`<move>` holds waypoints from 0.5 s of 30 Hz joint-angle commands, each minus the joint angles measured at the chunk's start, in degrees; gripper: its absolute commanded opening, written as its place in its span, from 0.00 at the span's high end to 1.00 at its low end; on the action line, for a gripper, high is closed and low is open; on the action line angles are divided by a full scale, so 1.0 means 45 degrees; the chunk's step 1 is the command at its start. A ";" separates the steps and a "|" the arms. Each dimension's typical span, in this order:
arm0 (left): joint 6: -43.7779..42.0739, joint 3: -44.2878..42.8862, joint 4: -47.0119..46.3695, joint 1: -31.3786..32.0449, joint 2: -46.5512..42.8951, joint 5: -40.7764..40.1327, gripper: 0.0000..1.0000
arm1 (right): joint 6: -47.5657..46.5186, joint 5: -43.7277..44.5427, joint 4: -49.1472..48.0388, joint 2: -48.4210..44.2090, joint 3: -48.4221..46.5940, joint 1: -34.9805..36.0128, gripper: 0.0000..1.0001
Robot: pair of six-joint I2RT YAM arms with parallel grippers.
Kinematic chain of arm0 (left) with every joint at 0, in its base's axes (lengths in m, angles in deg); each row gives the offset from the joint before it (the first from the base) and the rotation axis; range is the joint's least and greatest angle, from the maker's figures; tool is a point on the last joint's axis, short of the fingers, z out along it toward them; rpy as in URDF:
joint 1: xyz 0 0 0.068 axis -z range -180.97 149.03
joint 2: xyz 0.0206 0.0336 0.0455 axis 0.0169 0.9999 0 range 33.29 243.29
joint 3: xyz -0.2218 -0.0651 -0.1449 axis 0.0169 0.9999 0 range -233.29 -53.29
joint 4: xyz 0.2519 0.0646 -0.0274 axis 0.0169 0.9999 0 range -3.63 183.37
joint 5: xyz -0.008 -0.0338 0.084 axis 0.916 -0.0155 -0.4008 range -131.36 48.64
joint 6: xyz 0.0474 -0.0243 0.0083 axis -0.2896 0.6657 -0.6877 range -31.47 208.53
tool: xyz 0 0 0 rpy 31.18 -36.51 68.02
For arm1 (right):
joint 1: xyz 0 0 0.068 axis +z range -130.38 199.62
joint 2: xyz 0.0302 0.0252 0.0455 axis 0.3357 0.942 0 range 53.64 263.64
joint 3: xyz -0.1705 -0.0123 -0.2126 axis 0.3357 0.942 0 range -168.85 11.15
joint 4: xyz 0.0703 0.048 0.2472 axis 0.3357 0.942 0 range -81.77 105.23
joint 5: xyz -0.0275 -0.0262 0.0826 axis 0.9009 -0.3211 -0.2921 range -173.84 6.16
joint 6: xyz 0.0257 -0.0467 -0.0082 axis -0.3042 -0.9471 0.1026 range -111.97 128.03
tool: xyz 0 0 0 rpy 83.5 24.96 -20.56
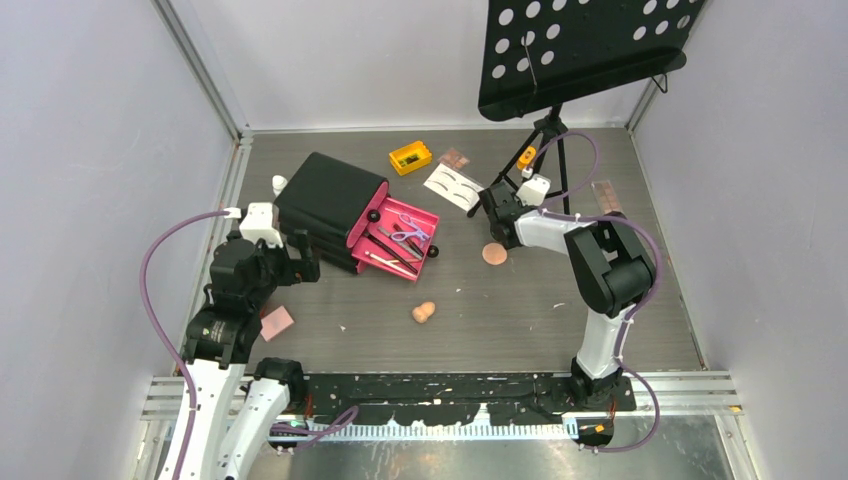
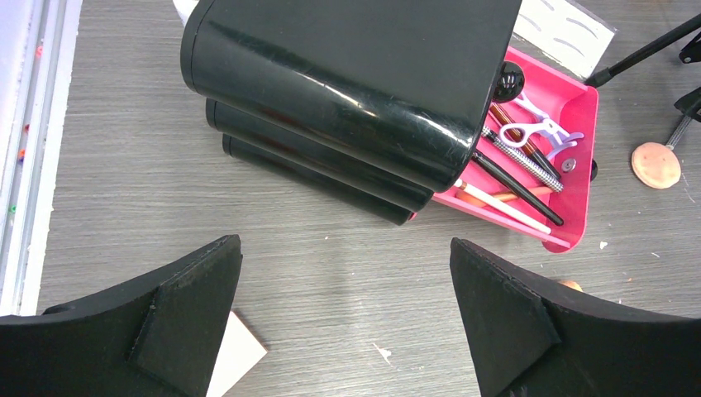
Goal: Organize the makeup
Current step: Pick up the makeup brush from the center of the board.
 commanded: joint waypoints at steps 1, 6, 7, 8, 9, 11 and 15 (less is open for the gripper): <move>-0.0005 0.0065 -0.0688 -0.0022 -0.0082 0.0196 0.00 | 0.0540 0.0069 -0.0210 0.0108 0.0049 -0.0219 0.63; -0.0005 0.0065 -0.0690 -0.0014 -0.0082 0.0196 0.00 | 0.0697 -0.0374 -0.0218 0.0045 0.0461 -0.0457 0.63; -0.0005 0.0065 -0.0683 -0.0026 -0.0072 0.0196 0.00 | 0.0700 -0.0419 -0.0220 0.0031 0.0536 -0.0486 0.63; -0.0005 0.0065 -0.0684 -0.0022 -0.0070 0.0196 0.00 | 0.0732 -0.0523 -0.0216 0.0012 0.0614 -0.0533 0.63; -0.0005 0.0075 -0.0675 -0.0026 -0.0059 0.0196 0.00 | 0.0748 -0.0623 -0.0222 0.0002 0.0677 -0.0556 0.63; -0.0005 0.0067 -0.0687 -0.0027 -0.0048 0.0540 0.00 | 0.0777 -0.0766 -0.0224 -0.0003 0.0812 -0.0598 0.66; -0.0006 0.0081 -0.0679 -0.0027 -0.0069 0.0548 0.00 | 0.0754 -0.1016 -0.0278 -0.0225 0.1116 -0.0594 0.81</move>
